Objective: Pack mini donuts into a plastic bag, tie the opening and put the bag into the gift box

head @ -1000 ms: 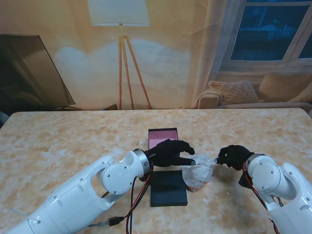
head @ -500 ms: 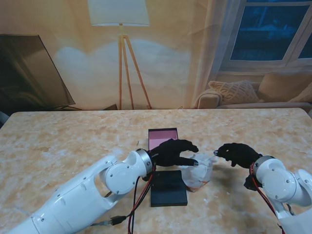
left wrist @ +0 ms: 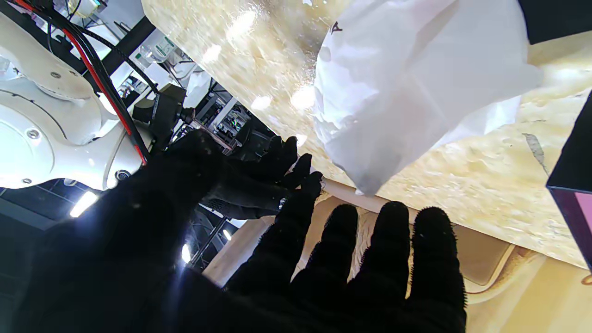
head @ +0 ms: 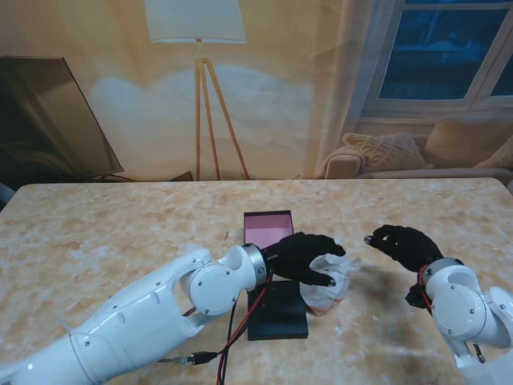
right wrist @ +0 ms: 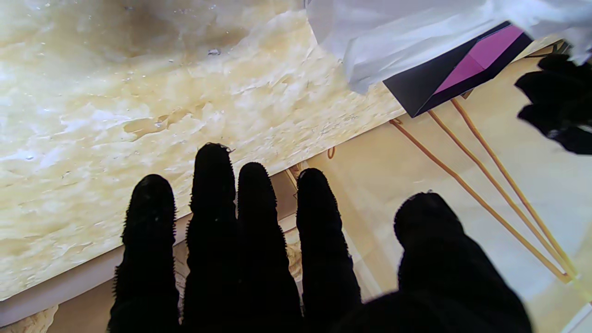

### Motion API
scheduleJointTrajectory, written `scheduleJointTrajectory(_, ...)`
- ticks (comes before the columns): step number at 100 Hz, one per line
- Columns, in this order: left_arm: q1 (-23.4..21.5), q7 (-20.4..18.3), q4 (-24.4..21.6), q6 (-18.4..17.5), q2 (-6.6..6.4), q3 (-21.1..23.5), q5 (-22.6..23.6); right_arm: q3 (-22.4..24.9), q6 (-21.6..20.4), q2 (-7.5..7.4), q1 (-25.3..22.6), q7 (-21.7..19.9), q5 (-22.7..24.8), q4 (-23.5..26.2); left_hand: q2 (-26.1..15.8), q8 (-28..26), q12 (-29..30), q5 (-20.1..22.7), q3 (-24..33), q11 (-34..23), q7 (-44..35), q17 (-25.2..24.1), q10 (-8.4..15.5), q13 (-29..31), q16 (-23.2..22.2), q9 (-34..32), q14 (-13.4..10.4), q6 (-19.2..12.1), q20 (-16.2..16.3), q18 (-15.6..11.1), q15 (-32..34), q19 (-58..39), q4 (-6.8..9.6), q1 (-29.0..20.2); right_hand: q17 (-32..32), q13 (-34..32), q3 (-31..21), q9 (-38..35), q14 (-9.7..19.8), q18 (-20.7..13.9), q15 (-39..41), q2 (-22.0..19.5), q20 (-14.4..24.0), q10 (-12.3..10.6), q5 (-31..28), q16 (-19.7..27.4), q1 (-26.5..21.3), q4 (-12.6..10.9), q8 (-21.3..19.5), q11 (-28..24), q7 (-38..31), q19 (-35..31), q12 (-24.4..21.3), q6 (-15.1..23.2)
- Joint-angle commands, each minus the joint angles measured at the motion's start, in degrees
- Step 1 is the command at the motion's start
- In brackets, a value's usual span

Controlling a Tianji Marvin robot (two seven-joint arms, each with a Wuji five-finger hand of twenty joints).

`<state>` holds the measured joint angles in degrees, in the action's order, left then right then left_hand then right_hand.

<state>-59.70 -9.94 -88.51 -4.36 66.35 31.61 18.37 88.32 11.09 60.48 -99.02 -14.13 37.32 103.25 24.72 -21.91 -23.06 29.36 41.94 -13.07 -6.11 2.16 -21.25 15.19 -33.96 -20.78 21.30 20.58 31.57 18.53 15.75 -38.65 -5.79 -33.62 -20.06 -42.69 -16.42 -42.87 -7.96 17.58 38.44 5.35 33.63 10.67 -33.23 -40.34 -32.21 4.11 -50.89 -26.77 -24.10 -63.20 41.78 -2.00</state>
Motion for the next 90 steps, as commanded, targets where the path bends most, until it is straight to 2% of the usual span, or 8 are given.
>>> scheduleJointTrajectory(1, 0.71, -1.05, 0.16, -0.46, 0.52, -0.47, 0.67, -0.22, 0.38, 0.45, -0.19, -0.97, 0.11, -0.50, 2.73, 0.78, 0.78, -2.70, 3.36, 0.82, 1.70, 0.04, -0.61, -1.02, 1.24, 2.46, 0.37, -0.34, -0.96, -0.21, 1.06, -1.45, -1.13, 2.21, 0.44, -0.06, 1.52, 1.30, 0.25, 0.88, 0.83, -1.82, 1.37, 0.88, -0.41, 0.69, -0.89, -1.18, 0.13, -0.79, -0.39, -0.03, -0.57, 0.00)
scheduleJointTrajectory(13, 1.84, -0.95, 1.36, -0.49, 0.83, -1.97, 1.66, -0.35, 1.42, 0.33, 0.23, -1.67, -0.13, -0.88, 6.62, 1.25, 1.85, -3.86, 8.45, 1.98, 2.02, -0.57, 0.00, -1.02, 2.08, 4.49, 0.38, -1.94, -0.68, 0.78, 0.21, -1.13, -2.11, 3.47, 0.40, -0.20, 1.84, 0.90, 0.14, 0.81, 1.28, -1.92, 1.38, 0.87, -1.23, 0.56, -1.80, -1.22, -0.10, -1.21, -1.00, -0.17, -0.55, 0.60)
scheduleJointTrajectory(29, 3.71, -1.23, 3.59, -1.26, 1.34, -4.00, 1.68, -0.71, 2.44, 0.28, 0.75, -2.22, -0.60, -1.30, 11.41, 2.19, 2.66, -5.42, 12.85, 2.31, 2.18, 0.03, 1.42, -0.26, 2.33, 5.22, 0.55, -6.22, -0.58, 0.77, 0.16, -0.88, -3.12, 3.48, 0.36, -0.21, 2.41, 0.69, 0.03, 0.89, 1.40, -2.09, 1.39, 0.93, -1.27, 0.59, -2.58, -1.25, -0.19, -1.29, -1.23, -0.28, -0.67, 0.60)
scheduleJointTrajectory(44, 5.91, -1.54, 6.19, -2.18, 2.00, -6.34, 1.97, -0.94, 2.88, 0.32, 0.83, -2.01, -0.72, -1.27, 15.63, 3.16, 2.96, -6.63, 16.81, 1.29, 0.82, 1.29, 4.35, 1.36, 2.20, 5.32, 0.04, -12.98, -0.40, 0.86, 0.75, -1.74, -4.22, 3.20, 0.34, -0.32, 3.00, 0.58, 0.12, 0.84, 1.61, -2.31, 1.38, 0.75, -1.26, 0.58, -3.04, -1.27, -0.21, -1.51, -1.32, -0.36, -0.66, 0.67)
scheduleJointTrajectory(47, 6.34, -1.63, 6.65, -2.46, 2.12, -6.80, 2.00, -0.97, 2.93, 0.33, 0.83, -1.97, -0.71, -1.29, 16.32, 3.16, 2.91, -6.77, 17.21, 1.01, 0.44, 1.74, 5.14, 1.90, 2.02, 5.25, -0.29, -14.50, -0.23, 0.59, 1.09, -2.20, -4.30, 2.91, 0.35, -0.35, 3.12, 0.54, 0.16, 0.86, 1.68, -2.29, 1.37, 0.86, -1.27, 0.56, -3.14, -1.28, -0.22, -1.56, -1.34, -0.37, -0.65, 0.62)
scheduleJointTrajectory(59, 7.95, -1.37, 8.40, -3.78, 2.61, -8.52, 3.38, -1.06, 3.19, 0.37, 0.84, -1.82, -0.77, -1.30, 18.50, 1.52, 1.68, -7.23, 19.55, -2.00, -5.07, 4.56, 8.04, 5.85, -0.53, 4.12, -2.12, -17.32, 1.30, -0.71, 3.94, -6.39, -5.04, 1.59, 0.38, -0.43, 3.50, 0.48, 0.09, 0.92, 1.86, -2.36, 1.36, 0.71, -1.22, 0.53, -3.43, -1.29, -0.20, -1.73, -1.33, -0.39, -0.63, 0.59)
scheduleJointTrajectory(72, 9.04, -0.78, 10.22, -4.64, 3.37, -9.80, 3.70, -1.16, 3.36, 0.38, 0.92, -1.76, -0.90, -1.34, 19.19, -0.23, -0.83, -8.73, 20.60, -6.10, -9.80, 8.58, 11.91, 12.52, -6.55, 2.04, -5.67, -19.73, 3.18, -2.58, 9.79, -11.52, -5.14, -0.65, 0.42, -0.42, 3.77, 0.45, 0.22, 0.89, 1.93, -2.37, 1.32, 0.73, -1.44, 0.53, -3.88, -1.32, -0.24, -1.85, -1.46, -0.37, -0.62, 0.67)
scheduleJointTrajectory(90, 10.05, 0.74, 13.30, -4.96, 4.90, -11.16, 3.72, -1.11, 3.12, 0.25, 0.98, -2.45, -0.89, -1.43, 20.49, -0.56, -4.29, -8.68, 22.08, -11.16, -13.91, 11.73, 14.93, 16.39, -12.10, -0.48, -8.65, -19.03, 3.22, -4.74, 14.07, -13.93, -5.15, -2.54, 0.45, -0.55, 4.33, 0.25, 0.13, 0.98, 1.97, -2.53, 1.26, 0.60, -1.76, 0.56, -4.56, -1.33, -0.26, -1.86, -1.63, -0.33, -0.71, 0.72)
